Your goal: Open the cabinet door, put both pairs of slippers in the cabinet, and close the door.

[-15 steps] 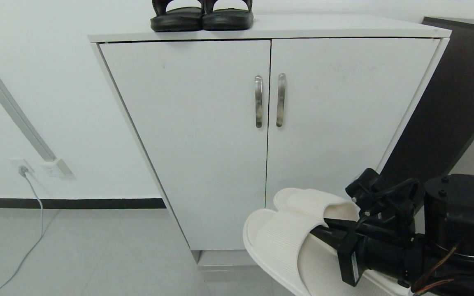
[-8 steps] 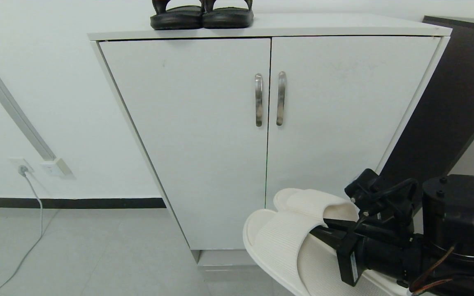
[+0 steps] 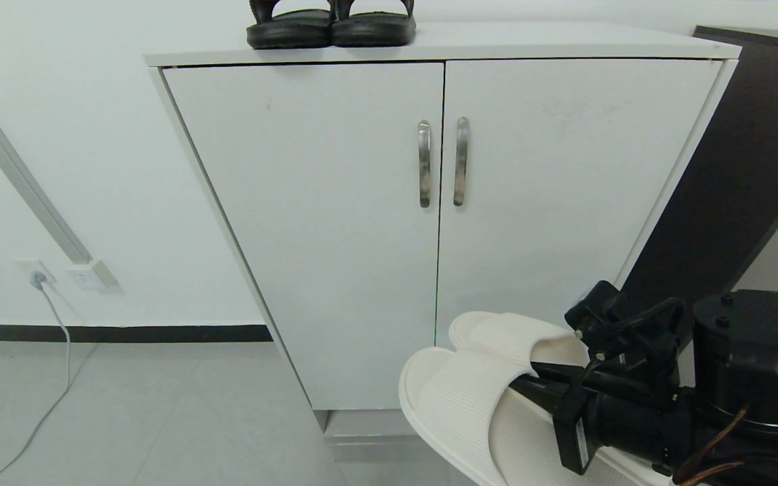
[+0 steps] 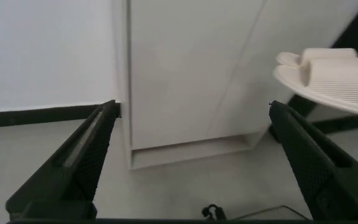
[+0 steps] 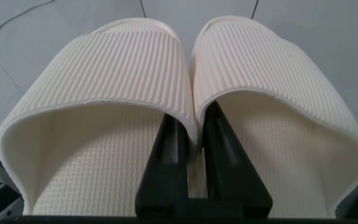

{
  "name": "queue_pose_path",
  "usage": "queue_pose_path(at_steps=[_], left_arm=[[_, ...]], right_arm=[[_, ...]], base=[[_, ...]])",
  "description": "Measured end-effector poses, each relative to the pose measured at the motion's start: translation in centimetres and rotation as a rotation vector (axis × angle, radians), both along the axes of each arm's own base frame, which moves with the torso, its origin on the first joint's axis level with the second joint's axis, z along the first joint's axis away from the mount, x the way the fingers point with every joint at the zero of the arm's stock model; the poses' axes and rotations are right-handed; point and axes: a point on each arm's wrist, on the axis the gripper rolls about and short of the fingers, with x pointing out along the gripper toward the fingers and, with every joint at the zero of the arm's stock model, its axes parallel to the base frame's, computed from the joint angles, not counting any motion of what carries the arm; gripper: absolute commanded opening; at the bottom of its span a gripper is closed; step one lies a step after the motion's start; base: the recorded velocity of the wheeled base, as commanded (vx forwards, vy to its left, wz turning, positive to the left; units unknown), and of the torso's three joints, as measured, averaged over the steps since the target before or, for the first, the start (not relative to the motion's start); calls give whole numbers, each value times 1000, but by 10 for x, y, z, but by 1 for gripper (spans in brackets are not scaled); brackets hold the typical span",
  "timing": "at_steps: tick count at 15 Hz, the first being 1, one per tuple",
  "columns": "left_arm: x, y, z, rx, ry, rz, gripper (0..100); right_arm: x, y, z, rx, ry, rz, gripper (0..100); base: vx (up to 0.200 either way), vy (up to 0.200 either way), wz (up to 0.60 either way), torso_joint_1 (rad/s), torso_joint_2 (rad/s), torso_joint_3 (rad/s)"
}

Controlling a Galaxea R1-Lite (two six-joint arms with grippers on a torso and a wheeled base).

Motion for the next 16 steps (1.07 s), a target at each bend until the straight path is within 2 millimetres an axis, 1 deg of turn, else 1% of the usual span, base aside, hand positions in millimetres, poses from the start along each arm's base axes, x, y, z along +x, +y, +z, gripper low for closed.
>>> queue_pose_path(at_steps=[5, 8, 10, 12, 14, 16], left_arm=[[45, -8, 21, -15, 90, -201, 100], [70, -21, 39, -18, 131, -317, 100], [84, -33, 54, -58, 148, -367, 100], [96, -49, 69, -144, 146, -402, 100], [107, -70, 80, -188, 117, -428, 100], [121, -95, 85, -199, 118, -464, 100]], right_arm=[[1, 1, -2, -4, 6, 1, 0], [1, 1, -3, -8, 10, -1, 0], [1, 1, -4, -11, 11, 0, 0], [2, 1, -4, -11, 11, -3, 0], [2, 1, -4, -11, 10, -6, 0], [2, 1, -3, -11, 9, -10, 0]], base=[[0, 0, 0, 0, 0, 0], [0, 0, 0, 0, 0, 0], [0, 0, 0, 0, 0, 0], [0, 0, 0, 0, 0, 0], [0, 0, 0, 0, 0, 0], [0, 0, 0, 0, 0, 0]])
